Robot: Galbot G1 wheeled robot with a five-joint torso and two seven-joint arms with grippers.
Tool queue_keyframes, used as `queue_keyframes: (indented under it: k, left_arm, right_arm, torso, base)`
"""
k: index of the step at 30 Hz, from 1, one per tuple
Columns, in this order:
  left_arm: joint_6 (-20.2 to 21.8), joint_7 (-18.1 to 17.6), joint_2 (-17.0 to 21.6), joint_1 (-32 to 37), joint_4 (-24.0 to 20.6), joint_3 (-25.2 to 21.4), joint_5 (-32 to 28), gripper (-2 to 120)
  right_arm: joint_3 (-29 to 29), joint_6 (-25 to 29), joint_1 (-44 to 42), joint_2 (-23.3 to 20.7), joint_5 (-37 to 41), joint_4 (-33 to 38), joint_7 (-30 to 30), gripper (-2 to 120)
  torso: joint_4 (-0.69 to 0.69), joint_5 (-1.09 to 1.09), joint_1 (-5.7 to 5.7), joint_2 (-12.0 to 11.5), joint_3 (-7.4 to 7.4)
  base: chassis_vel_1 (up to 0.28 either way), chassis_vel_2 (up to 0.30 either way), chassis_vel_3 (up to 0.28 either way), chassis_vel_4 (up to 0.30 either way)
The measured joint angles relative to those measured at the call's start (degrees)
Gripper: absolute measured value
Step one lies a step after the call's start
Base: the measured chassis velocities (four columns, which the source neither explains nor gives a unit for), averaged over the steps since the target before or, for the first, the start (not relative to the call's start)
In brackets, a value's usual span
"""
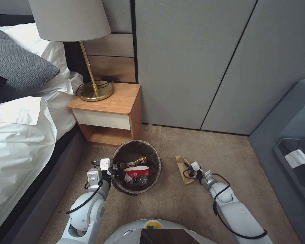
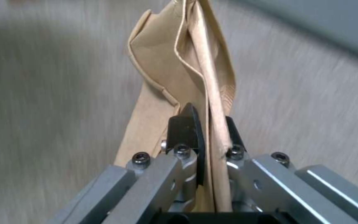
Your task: Pick up the trash bin, then pick up the garbage from the floor and place it into the trash bin.
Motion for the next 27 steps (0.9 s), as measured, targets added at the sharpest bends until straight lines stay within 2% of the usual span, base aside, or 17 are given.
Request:
queue_keyframes:
  k: [3, 5, 6, 9, 10, 12, 14, 17, 22, 27]
  left_arm:
    - [-0.01, 0.00, 0.02, 0.00, 0.00, 0.00, -0.02, 0]
    - [-0.01, -0.02, 0.06, 0.00, 0.01, 0.10, -0.04, 0]
    - [-0.01, -0.02, 0.06, 0.00, 0.01, 0.10, -0.04, 0]
    - [-0.01, -0.05, 0.16, 0.01, 0.12, 0.37, -0.11, 0]
    - [-0.01, -0.05, 0.16, 0.01, 0.12, 0.37, -0.11, 0]
    - [0.02, -0.08, 0.29, 0.03, 0.24, 0.56, -0.30, 0]
    - [0.07, -0.09, 0.35, 0.03, 0.27, 0.67, -0.42, 0]
    - [0.27, -0.12, 0.75, 0.04, 0.36, 1.11, -0.88, 0]
    - [0.44, -0.14, 0.97, 0.13, 0.36, 1.43, -1.19, 0]
    - [0.72, -0.21, 0.95, 0.38, 0.14, 2.18, -1.50, 0]
  right_arm:
    - [0.50, 1.40, -1.39, 0.06, 2.41, 4.36, 1.30, 0]
    - [1.04, 3.88, -2.85, 0.25, 5.59, 10.60, 1.97, 0]
    - [1.04, 3.88, -2.85, 0.25, 5.59, 10.60, 1.97, 0]
    - [1.46, 7.91, -4.47, 0.52, 11.08, 20.21, 0.51, 0]
    - [1.46, 7.91, -4.47, 0.52, 11.08, 20.21, 0.51, 0]
    - [1.22, 9.85, -5.67, 0.45, 15.59, 27.03, -2.33, 0]
    - [0.83, 10.65, -6.05, 0.33, 17.46, 29.19, -4.10, 0]
    - [-2.40, 12.39, -7.20, -0.66, 20.72, 35.65, -11.21, 0]
    - [-6.65, 12.38, -7.09, -2.10, 19.79, 37.64, -12.09, 0]
    - [-15.15, 11.33, -4.25, -4.24, 15.61, 35.02, -10.16, 0]
  torso:
    - [0.00, 0.00, 0.00, 0.00, 0.00]
    - [-0.01, 0.00, 0.00, 0.00, 0.00]
    - [-0.01, 0.00, 0.00, 0.00, 0.00]
    - [0.01, 0.00, 0.00, 0.00, 0.00]
    - [0.01, 0.00, 0.00, 0.00, 0.00]
    - [-0.01, -0.02, 0.00, 0.00, -0.01]
    - [0.00, -0.01, 0.00, 0.00, -0.01]
    - [-0.01, 0.00, 0.00, 0.00, -0.01]
    - [-0.01, -0.01, -0.01, 0.00, -0.01]
    - [0.01, 0.01, 0.00, 0.00, 0.00]
  base:
    - [0.000, 0.000, 0.000, 0.000]
    - [0.000, 0.000, 0.000, 0.000]
    - [0.000, 0.000, 0.000, 0.000]
    - [0.000, 0.000, 0.000, 0.000]
    - [0.000, 0.000, 0.000, 0.000]
    - [0.000, 0.000, 0.000, 0.000]
    - [0.000, 0.000, 0.000, 0.000]
    - [0.000, 0.000, 0.000, 0.000]
    - [0.000, 0.000, 0.000, 0.000]
    - [0.000, 0.000, 0.000, 0.000]
